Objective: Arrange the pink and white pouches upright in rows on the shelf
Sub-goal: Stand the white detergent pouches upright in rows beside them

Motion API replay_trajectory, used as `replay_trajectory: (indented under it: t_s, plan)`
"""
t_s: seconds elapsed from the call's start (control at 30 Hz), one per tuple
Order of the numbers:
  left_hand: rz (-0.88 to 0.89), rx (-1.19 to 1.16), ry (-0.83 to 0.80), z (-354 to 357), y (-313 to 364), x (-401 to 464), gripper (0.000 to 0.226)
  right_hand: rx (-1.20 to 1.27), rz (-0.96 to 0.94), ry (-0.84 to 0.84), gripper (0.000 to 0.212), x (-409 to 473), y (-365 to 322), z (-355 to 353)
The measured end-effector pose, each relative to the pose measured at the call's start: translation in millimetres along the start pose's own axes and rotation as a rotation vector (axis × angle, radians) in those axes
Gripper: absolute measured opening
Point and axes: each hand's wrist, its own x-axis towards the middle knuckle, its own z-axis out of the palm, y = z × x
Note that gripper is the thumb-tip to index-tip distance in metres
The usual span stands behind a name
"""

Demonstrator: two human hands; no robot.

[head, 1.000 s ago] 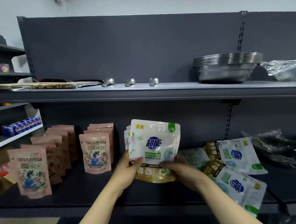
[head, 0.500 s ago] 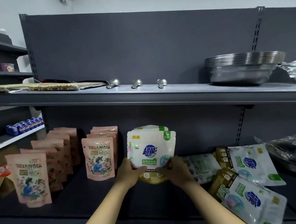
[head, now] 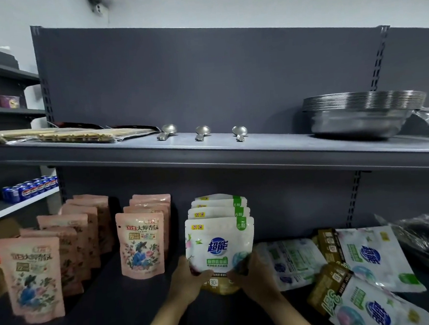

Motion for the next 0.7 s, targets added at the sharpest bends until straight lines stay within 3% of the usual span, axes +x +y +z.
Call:
replay_trajectory:
  t_s: [0.2, 0.33, 0.43, 0.5, 0.57, 0.7]
  plan:
    - [-0.002, 0.038, -0.091, -5, 0, 0, 0.049, 0.001, 0.011, -0.035, 0.044, -3, 4, -4]
    - [-0.019, 0.11, -0.088, -4, 3, -4, 0.042, 0.002, 0.002, -0.07, 0.043, -8, 4, -13]
    - [-0.026, 0.077, -0.076, -9, 7, -8, 0.065, -0.069, -0.003, -0.068, 0.05, -14, 7, -24]
    - [-0.006, 0.067, -0.017, -17, 13, -10, 0.099, -0.138, 0.015, -0.073, 0.065, -17, 10, -36]
    - [0.059, 0.1, 0.108, -26, 18, -5, 0.116, -0.186, 0.045, -0.059, 0.073, -18, 14, -53]
    - [0.183, 0.082, 0.303, -34, 52, -12, 0.092, -0.263, 0.07, -0.025, 0.057, -21, 21, -88]
